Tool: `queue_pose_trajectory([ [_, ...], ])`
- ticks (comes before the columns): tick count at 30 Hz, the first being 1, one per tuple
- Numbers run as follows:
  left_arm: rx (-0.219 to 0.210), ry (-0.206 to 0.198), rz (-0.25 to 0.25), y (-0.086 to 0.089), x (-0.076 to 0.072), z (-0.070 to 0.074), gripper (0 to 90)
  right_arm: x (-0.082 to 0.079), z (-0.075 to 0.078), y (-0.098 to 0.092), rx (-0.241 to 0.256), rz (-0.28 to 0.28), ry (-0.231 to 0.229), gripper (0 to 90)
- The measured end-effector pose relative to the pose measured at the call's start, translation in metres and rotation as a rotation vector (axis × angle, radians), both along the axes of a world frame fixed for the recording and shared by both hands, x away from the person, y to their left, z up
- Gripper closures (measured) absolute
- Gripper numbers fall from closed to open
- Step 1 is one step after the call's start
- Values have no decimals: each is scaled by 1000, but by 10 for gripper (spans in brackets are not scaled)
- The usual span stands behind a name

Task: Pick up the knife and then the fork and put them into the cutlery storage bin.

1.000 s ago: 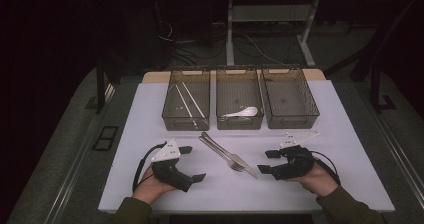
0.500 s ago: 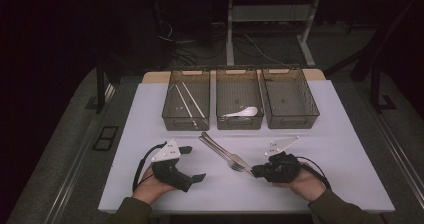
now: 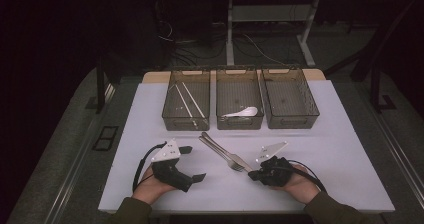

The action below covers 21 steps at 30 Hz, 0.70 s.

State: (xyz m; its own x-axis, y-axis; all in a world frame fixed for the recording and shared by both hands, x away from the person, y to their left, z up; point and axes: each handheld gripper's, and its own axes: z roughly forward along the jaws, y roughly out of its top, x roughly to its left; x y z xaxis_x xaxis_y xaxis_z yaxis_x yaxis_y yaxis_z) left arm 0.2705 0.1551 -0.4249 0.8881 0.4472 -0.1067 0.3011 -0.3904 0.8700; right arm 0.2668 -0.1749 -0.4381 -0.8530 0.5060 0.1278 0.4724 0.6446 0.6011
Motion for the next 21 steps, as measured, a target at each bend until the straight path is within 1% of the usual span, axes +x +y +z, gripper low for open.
queue_pose_trajectory([
  [3, 0, 0, 0, 0, 0, 0, 0, 0, 0, 0, -8, -3, -6, 897],
  [6, 1, 0, 0, 0, 0, 0, 0, 0, -1, 0, -31, -9, -31, 897],
  [7, 1, 0, 0, 0, 0, 0, 0, 1, -1, 0, -28, -8, -27, 897],
  [9, 1, 0, 0, 0, 0, 0, 0, 1, 0, -1, -38, -13, -38, 898],
  [14, 1, 0, 1, 0, 0, 0, 0, 4, 0, -3, -43, -20, -48, 897],
  [21, 2, 0, 1, 0, 0, 0, 0, 9, 1, -7, -49, -42, -63, 897],
])
